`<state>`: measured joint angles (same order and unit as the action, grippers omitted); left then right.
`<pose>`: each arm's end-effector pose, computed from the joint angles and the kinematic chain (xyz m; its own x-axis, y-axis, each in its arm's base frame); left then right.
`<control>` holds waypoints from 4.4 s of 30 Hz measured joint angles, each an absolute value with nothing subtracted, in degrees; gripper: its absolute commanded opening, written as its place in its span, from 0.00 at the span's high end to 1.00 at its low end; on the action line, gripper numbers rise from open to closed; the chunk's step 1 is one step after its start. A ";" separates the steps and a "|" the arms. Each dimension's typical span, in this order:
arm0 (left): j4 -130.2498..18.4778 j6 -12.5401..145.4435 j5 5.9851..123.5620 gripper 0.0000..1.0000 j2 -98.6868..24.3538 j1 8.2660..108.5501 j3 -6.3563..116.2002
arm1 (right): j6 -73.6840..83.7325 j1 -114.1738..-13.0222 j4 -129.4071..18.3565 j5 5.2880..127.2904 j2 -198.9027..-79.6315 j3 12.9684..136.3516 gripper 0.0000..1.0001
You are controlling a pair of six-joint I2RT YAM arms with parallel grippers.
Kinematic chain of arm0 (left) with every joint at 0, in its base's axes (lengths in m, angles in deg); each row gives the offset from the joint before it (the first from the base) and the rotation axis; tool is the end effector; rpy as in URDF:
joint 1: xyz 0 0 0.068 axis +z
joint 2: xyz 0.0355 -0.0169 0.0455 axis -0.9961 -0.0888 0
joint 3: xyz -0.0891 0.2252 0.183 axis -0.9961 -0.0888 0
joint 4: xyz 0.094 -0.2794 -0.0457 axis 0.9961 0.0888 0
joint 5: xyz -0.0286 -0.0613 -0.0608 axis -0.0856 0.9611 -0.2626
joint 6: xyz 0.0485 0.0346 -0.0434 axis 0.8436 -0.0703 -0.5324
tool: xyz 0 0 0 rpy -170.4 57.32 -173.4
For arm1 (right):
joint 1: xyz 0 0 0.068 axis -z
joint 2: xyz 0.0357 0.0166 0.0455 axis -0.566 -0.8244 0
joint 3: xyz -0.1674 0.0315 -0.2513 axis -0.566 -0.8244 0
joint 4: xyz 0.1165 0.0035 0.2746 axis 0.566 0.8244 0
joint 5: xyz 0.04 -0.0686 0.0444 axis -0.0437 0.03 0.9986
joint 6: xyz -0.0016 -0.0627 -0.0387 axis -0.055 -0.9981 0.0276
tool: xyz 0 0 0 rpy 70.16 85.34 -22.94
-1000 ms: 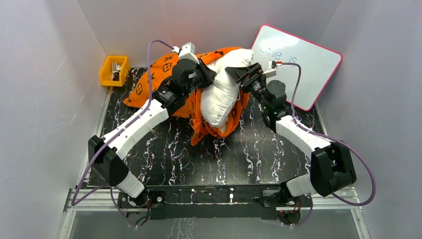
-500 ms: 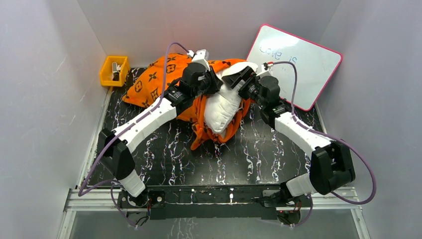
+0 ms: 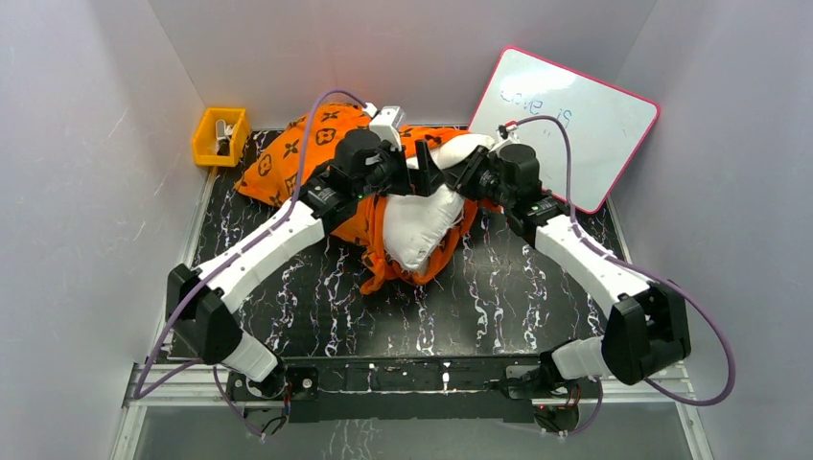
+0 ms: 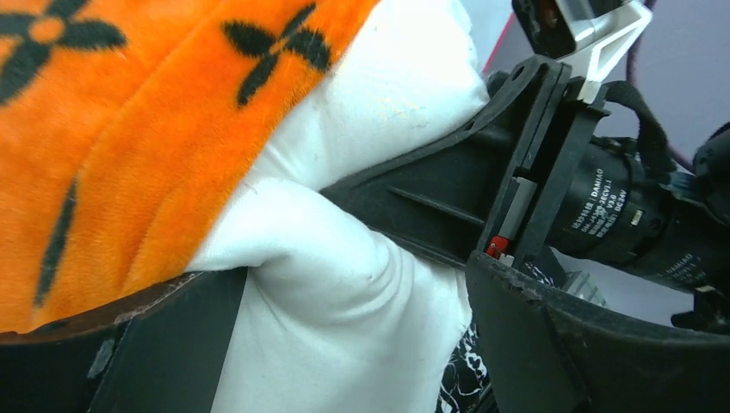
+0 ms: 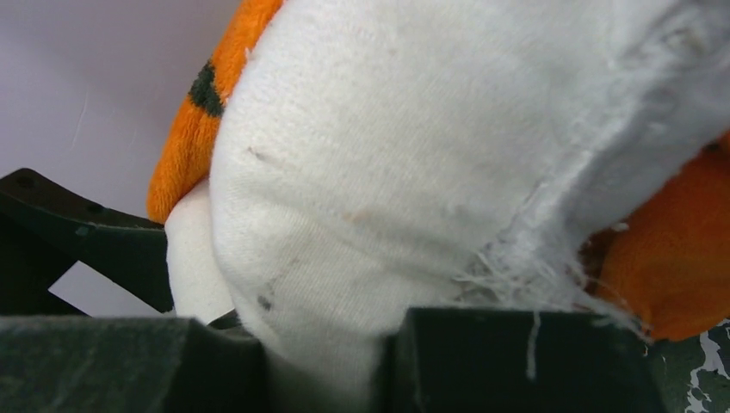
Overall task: Remove the pillowcase from the pillow
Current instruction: Remove the pillow from the pillowcase.
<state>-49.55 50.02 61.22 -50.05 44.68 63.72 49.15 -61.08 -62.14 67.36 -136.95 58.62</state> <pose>0.3275 -0.2836 0.4052 -0.4662 -0.2187 -0.8572 0.5506 0.6867 -0.4746 0.3371 0.1794 0.3363 -0.5744 0.5707 -0.5869 -0.2041 0.5945 0.7778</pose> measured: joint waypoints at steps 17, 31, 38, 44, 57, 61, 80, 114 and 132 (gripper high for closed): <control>-48.50 61.47 59.32 0.03 -55.32 45.55 78.13 | 39.51 -60.58 -46.75 77.46 -125.54 58.58 1.00; -45.27 69.96 64.98 0.33 -60.59 45.14 82.91 | 37.56 -60.58 -43.52 80.08 -124.23 59.62 1.00; -44.59 71.49 66.66 1.00 -60.59 45.05 81.73 | 37.19 -60.58 -41.01 81.15 -124.23 61.18 1.00; -43.56 73.28 67.32 1.00 -60.94 44.99 81.93 | 36.97 -60.58 -40.24 81.35 -124.14 61.53 1.00; -45.97 83.22 64.06 1.00 -62.95 56.22 74.17 | 35.09 -60.60 -32.61 75.62 -112.73 62.47 1.00; -55.37 87.77 66.01 0.93 -53.83 59.32 58.24 | 33.91 -61.02 -29.82 73.70 -111.35 63.73 1.00; -61.40 66.41 80.00 0.02 -12.70 62.08 40.58 | 40.73 -61.10 -33.55 70.07 -133.93 84.17 1.00; -63.10 52.32 64.76 1.00 -23.45 47.61 20.86 | 44.80 -50.53 -26.08 76.04 -143.33 101.20 1.00; -46.73 52.86 41.49 0.03 -17.55 56.96 29.82 | 38.42 -37.89 -27.85 97.83 -142.30 95.88 1.00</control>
<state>-46.73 52.86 41.49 -17.55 56.96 29.82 38.42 -37.89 -27.85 97.83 -142.30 95.88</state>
